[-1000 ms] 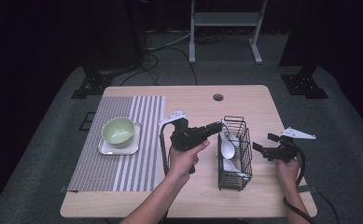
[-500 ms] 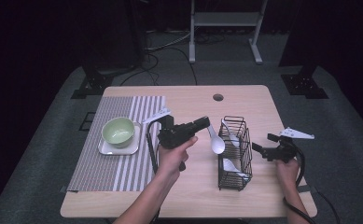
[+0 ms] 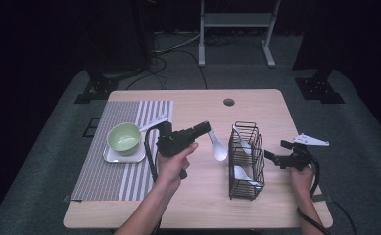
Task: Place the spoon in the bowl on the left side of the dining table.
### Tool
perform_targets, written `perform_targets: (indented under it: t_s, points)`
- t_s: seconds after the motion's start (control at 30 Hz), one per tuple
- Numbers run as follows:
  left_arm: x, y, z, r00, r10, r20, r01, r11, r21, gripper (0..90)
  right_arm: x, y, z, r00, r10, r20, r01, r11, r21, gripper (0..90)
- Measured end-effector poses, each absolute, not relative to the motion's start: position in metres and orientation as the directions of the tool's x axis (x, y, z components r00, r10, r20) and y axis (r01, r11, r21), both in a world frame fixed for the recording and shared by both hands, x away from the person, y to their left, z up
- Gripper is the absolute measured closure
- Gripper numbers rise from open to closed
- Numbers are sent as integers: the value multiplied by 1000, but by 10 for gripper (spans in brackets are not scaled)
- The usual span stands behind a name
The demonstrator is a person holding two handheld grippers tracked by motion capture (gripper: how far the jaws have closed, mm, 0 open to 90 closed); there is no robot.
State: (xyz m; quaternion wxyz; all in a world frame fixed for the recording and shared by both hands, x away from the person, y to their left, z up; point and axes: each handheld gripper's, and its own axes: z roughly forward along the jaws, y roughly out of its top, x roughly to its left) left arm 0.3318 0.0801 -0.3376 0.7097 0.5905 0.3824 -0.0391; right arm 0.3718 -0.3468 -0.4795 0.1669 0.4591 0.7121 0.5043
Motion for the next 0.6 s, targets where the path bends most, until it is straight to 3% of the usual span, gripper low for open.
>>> perform_targets:
  t_s: [0.6]
  points:
    - [332,115,-345,663,463,-588,493,322,809,849,372,-346,-480,-520,826,218,487,77,870,0]
